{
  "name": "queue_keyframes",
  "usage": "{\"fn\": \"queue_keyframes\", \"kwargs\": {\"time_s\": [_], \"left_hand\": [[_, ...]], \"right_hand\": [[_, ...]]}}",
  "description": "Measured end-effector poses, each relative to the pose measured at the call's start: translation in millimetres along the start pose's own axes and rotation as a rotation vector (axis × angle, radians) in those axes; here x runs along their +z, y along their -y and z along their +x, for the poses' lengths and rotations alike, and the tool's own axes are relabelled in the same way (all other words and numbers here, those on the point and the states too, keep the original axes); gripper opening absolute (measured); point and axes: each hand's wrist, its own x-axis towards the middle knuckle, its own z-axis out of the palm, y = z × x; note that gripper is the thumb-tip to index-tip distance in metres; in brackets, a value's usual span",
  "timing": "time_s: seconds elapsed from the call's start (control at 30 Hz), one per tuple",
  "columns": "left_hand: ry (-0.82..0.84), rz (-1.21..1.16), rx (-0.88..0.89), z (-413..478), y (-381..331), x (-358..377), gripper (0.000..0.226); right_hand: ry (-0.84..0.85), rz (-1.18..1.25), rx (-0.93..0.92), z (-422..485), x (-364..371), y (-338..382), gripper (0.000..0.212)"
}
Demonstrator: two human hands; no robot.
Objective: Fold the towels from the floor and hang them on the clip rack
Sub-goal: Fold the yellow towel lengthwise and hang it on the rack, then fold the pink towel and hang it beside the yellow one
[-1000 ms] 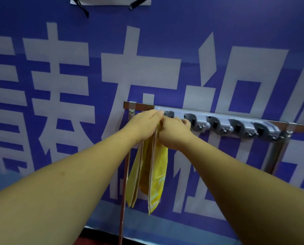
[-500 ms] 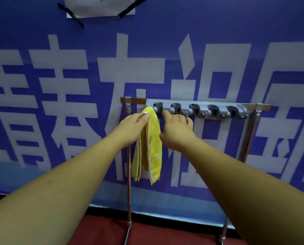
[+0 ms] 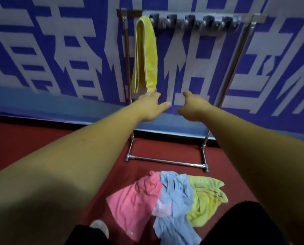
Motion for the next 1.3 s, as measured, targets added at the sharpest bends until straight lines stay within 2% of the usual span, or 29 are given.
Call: {"fn": "queue_keyframes", "kwargs": {"time_s": [0.27, 0.5, 0.63, 0.83, 0.93, 1.03, 1.17, 1.3], "left_hand": [[0.196, 0.080, -0.121, -9, 63, 149, 0.082], [0.397, -0.003, -0.268, 14, 127, 269, 0.068], [0.483, -0.072, -0.341, 19, 166, 339, 0.053], [0.543, 0.009, -0.311, 29, 241, 458, 0.089], [0.542, -0.003, -0.350, 29, 258, 476, 0.085], [0.567, -0.078, -0.413, 29, 251, 464, 0.061], [0.598, -0.207, -0.492, 31, 257, 487, 0.043], [0.600, -0.359, -0.625, 35, 257, 513, 0.036]], "right_hand": [[0.273, 0.028, 0.051, -2, 160, -58, 0.074], [0.483, 0.130, 0.134, 19, 282, -103, 0.066], [0.563, 0.202, 0.247, 27, 353, -121, 0.051], [0.723, 0.311, 0.346, 38, 432, -130, 0.041], [0.725, 0.391, 0.428, 45, 461, -132, 0.052], [0.751, 0.406, 0.498, 46, 483, -135, 0.069], [0.808, 0.422, 0.534, 44, 503, -141, 0.074], [0.811, 0.462, 0.547, 46, 519, -149, 0.076]]}}
